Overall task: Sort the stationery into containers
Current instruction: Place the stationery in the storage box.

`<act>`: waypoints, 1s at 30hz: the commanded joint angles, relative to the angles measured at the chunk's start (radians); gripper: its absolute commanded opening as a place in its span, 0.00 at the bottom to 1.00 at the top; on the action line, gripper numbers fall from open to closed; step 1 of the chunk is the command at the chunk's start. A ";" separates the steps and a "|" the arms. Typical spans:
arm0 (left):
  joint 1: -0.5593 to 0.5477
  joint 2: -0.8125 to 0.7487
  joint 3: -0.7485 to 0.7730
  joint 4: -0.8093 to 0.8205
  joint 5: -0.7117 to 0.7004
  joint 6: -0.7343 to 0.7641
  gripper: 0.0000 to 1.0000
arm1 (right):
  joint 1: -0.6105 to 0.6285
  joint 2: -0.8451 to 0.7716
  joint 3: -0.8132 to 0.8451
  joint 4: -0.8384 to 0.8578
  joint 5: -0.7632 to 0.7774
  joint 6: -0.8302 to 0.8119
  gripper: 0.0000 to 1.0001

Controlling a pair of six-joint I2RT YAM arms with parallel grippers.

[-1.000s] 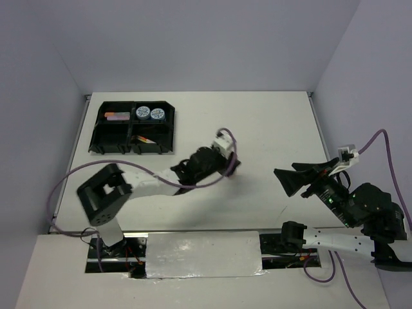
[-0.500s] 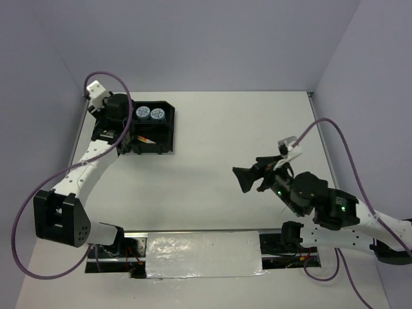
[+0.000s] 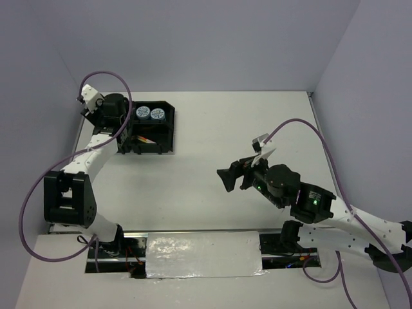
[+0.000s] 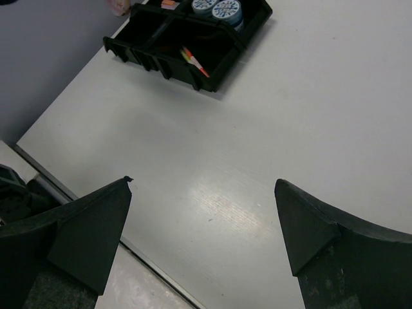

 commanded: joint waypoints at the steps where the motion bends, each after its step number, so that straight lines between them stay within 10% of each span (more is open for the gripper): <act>1: 0.010 0.054 -0.024 0.127 -0.032 0.005 0.00 | -0.043 -0.011 -0.004 0.068 -0.079 -0.002 1.00; 13: 0.017 0.149 -0.099 0.287 -0.023 -0.003 0.00 | -0.097 -0.012 -0.018 0.067 -0.125 -0.029 1.00; 30: 0.034 0.275 -0.108 0.407 0.002 0.014 0.28 | -0.112 0.014 -0.044 0.093 -0.145 -0.032 1.00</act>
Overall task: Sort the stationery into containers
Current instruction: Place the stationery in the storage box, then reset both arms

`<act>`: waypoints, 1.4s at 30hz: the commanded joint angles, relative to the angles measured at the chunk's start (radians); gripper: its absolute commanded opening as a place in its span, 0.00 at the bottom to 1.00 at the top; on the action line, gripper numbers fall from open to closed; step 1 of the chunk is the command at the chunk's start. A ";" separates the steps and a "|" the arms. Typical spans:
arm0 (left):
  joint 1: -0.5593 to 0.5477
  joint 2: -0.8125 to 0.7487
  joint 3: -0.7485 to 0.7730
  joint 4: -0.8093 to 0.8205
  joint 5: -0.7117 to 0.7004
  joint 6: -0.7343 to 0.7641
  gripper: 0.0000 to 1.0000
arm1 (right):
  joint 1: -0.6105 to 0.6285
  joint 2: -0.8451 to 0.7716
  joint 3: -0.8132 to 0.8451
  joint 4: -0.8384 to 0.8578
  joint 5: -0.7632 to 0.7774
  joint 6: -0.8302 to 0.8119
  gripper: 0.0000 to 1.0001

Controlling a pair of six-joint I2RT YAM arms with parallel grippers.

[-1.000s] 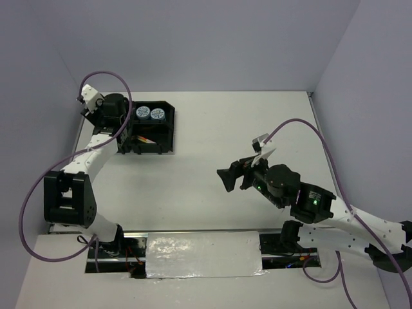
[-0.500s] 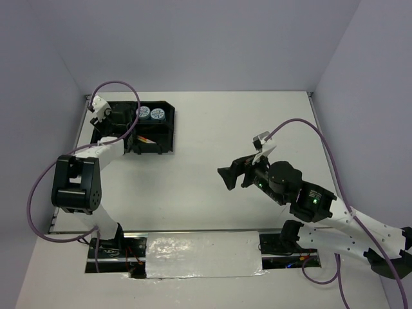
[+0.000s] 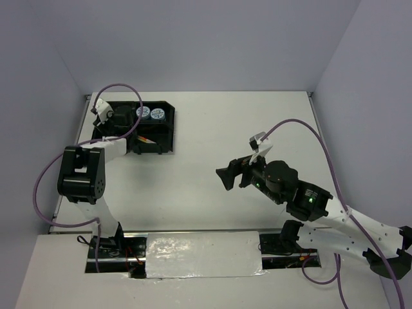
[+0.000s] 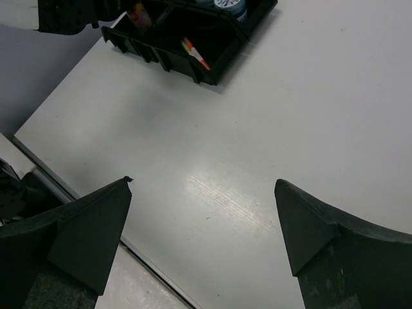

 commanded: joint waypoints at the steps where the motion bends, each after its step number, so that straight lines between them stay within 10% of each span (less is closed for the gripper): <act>1: 0.006 0.011 -0.006 0.101 -0.007 0.006 0.39 | -0.006 0.006 -0.009 0.058 -0.012 -0.014 1.00; 11: 0.006 -0.001 -0.035 0.110 0.008 0.021 0.99 | -0.011 0.014 -0.007 0.061 -0.012 -0.016 1.00; 20: -0.012 -0.177 0.051 -0.106 0.010 -0.057 0.99 | -0.012 0.034 0.025 0.049 -0.028 -0.014 1.00; 29: -0.017 -0.513 0.258 -0.708 0.176 -0.207 0.99 | -0.018 -0.014 0.124 -0.049 0.052 -0.048 1.00; 38: -0.061 -0.950 0.174 -1.019 0.644 0.134 0.99 | -0.017 -0.070 0.402 -0.350 0.323 -0.135 1.00; 42: -0.087 -1.076 0.131 -1.132 0.527 0.209 0.99 | -0.018 -0.061 0.532 -0.497 0.411 -0.114 1.00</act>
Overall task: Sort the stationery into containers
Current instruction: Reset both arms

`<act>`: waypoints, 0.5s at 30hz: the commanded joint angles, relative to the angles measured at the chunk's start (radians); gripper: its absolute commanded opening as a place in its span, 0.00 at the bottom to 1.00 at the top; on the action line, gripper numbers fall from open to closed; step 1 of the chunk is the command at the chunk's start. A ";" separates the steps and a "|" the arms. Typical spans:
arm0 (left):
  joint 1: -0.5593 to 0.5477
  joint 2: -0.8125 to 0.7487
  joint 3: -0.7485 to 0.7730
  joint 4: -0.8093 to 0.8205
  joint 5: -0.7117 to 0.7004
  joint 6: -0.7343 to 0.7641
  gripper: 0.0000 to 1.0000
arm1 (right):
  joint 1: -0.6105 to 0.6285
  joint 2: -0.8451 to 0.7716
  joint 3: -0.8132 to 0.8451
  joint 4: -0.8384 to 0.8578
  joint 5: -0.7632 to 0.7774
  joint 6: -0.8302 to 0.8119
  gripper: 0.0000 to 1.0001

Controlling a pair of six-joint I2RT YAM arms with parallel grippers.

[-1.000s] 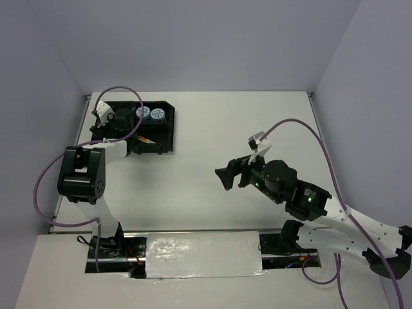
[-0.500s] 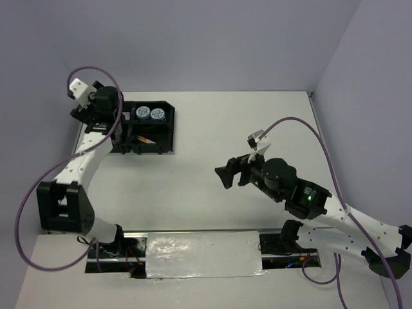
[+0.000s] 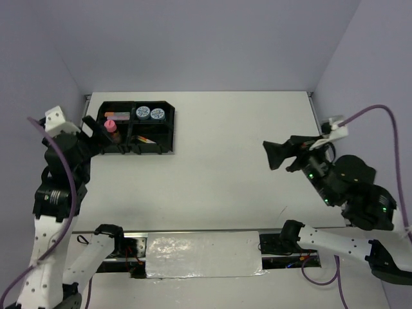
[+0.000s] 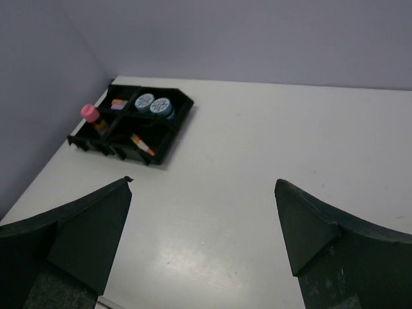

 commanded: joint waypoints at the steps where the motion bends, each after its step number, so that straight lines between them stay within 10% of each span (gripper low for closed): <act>1: -0.051 -0.078 -0.043 -0.172 -0.065 0.079 0.99 | -0.007 0.001 0.096 -0.197 0.148 -0.005 1.00; 15: -0.072 -0.419 -0.138 -0.287 0.053 0.026 0.99 | -0.007 -0.152 -0.040 -0.324 0.153 0.100 1.00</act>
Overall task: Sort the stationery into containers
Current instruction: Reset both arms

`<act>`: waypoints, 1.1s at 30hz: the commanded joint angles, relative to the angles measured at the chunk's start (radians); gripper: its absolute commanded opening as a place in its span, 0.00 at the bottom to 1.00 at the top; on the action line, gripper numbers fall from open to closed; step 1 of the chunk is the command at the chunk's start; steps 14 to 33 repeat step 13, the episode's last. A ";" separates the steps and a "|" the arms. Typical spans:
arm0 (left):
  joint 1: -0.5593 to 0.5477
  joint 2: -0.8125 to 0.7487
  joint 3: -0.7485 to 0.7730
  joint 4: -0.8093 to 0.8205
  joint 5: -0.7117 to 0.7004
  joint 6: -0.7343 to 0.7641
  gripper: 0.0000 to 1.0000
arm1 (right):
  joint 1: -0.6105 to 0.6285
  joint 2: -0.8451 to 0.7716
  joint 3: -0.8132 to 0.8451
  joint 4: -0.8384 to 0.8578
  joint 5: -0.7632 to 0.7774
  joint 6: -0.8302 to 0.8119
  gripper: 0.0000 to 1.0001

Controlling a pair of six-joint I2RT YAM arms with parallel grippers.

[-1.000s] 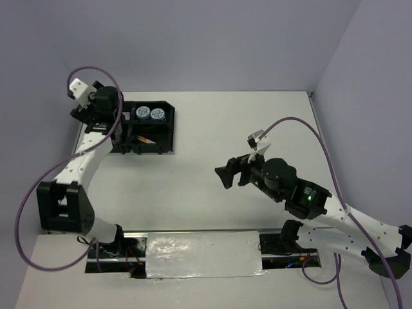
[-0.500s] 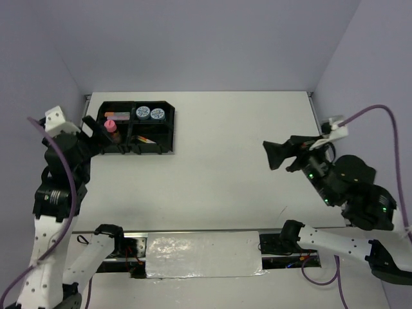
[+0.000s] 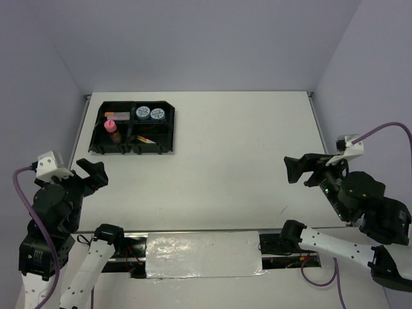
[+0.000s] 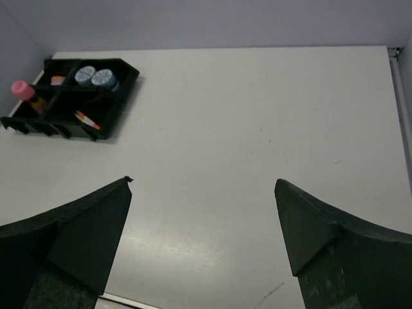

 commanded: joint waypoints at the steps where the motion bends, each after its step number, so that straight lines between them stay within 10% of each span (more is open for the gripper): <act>1: -0.004 -0.062 -0.052 -0.008 0.025 -0.010 0.99 | -0.005 0.003 -0.057 -0.044 0.008 0.046 1.00; 33: -0.004 -0.053 -0.043 -0.024 0.020 0.013 0.99 | -0.005 -0.017 -0.064 -0.018 -0.015 0.054 1.00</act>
